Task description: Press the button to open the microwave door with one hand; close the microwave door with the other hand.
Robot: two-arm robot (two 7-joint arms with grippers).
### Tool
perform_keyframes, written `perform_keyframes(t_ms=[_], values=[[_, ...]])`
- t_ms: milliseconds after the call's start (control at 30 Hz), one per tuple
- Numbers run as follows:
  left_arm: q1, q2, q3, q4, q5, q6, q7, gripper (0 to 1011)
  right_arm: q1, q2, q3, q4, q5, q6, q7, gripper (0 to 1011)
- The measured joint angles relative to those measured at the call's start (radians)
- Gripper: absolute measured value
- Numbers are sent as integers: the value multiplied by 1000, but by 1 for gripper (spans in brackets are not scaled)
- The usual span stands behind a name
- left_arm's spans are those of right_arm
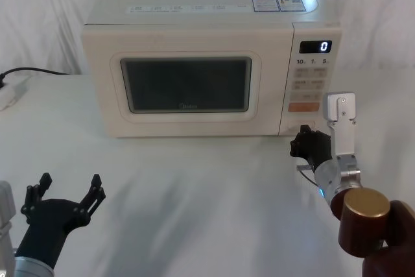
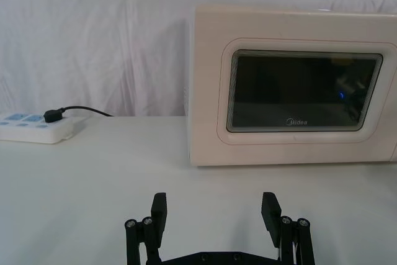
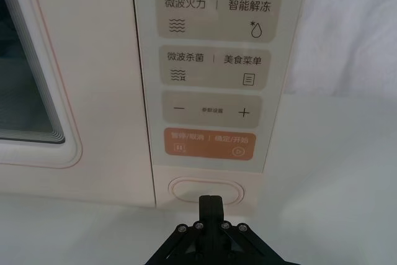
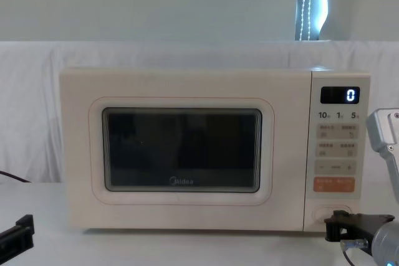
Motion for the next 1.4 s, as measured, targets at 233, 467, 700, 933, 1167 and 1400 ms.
perform_keyframes(t_ms=[233,467,700,933,1167,1400], values=[[0,0,0,0,0,0,0,1001,28,-3,5,38,-3,-5,-3,0],[0,0,0,0,0,0,0,1001,59,-9,9,83,-7,-13,-6,0],[0,0,0,0,0,0,0,1001,76,-12,11,108,-9,-18,-10,0],[0,0,0,0,0,0,0,1001,87,-16,14,122,-11,-22,-13,0],[0,0,0,0,0,0,0,1001,101,-19,16,138,-12,-27,-14,0],[0,0,0,0,0,0,0,1001,112,-19,17,147,-12,-29,-12,0]])
